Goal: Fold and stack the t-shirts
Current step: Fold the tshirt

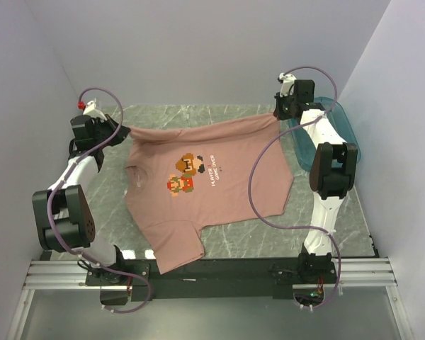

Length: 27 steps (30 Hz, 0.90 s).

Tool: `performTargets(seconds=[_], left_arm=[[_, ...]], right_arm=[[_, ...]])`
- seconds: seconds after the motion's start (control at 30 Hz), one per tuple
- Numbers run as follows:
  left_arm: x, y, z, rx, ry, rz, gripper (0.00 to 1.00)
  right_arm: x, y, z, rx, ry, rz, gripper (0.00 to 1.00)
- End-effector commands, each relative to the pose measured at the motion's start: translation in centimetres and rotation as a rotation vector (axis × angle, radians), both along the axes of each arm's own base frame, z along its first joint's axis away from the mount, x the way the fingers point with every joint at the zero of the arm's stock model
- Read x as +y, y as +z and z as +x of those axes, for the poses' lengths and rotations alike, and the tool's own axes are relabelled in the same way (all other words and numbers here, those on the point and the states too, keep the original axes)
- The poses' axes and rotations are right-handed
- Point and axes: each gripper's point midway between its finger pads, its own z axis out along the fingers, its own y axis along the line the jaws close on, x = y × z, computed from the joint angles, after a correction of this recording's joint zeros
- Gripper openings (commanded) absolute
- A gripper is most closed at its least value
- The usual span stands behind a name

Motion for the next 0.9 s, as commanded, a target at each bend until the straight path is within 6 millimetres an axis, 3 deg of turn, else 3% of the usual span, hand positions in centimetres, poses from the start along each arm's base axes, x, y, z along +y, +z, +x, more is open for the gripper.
performTargets(seconds=[0.0, 0.33, 0.87], left_arm=[[-0.4, 3.2, -1.1, -0.089, -0.029, 0.028, 0.0], [-1.0, 2.2, -3.4, -0.069, -0.026, 0.008, 0.0], [-1.4, 1.4, -3.6, -0.048, -0.044, -0.011, 0.0]], right_arm=[[-0.7, 3.0, 1.6, -0.081, -0.033, -0.001, 0.0], [-0.8, 1.9, 2.0, -0.057, -0.039, -0.002, 0.0], [-1.0, -1.5, 1.2, 0.015, -0.017, -0.032, 0.0]])
